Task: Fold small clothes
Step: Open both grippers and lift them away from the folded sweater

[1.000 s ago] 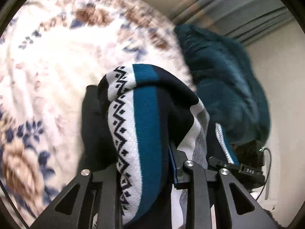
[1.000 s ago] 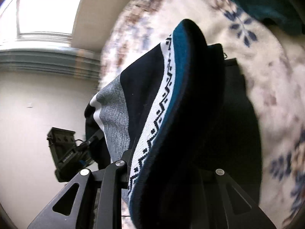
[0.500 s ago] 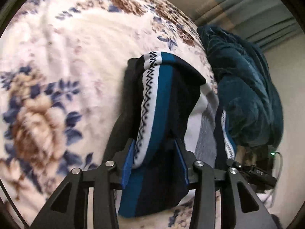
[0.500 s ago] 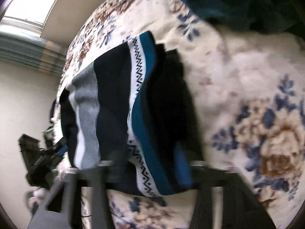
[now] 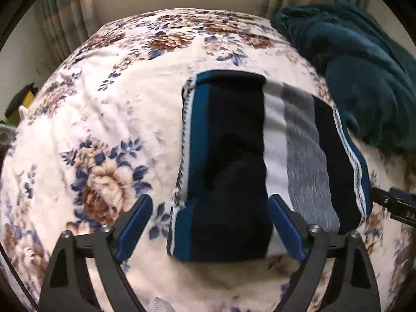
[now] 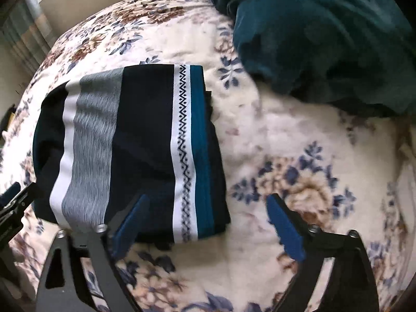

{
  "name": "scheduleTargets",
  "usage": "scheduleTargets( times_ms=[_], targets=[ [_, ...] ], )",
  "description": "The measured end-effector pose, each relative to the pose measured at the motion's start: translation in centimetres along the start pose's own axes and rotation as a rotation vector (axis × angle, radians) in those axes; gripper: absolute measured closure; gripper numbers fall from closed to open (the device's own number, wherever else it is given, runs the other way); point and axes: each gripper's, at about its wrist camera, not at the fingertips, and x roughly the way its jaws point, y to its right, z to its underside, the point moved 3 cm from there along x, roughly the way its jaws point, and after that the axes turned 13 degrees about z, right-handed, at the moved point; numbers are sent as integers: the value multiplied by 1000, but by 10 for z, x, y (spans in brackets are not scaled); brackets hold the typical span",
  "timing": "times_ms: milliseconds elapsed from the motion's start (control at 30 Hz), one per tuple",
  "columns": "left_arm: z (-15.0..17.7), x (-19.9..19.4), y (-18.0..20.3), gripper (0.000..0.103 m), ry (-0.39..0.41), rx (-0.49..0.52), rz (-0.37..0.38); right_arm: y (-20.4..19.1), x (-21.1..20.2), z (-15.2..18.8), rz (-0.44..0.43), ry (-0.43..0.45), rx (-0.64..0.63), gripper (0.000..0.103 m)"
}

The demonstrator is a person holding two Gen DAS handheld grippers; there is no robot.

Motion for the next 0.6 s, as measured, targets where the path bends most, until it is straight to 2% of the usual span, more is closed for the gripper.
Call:
scheduleTargets(
  times_ms=[67, 200, 600],
  targets=[
    [5, -7, 5, 11, -5, -18, -16, -3, -15, 5, 58, 38, -19, 0],
    [12, -28, 20, 11, 17, -17, -41, 1, -55, 16, 112, 99, -32, 0],
    [29, -118, 71, 11, 110, 3, -96, 46, -159, 47, 98, 198, 15, 0]
  ],
)
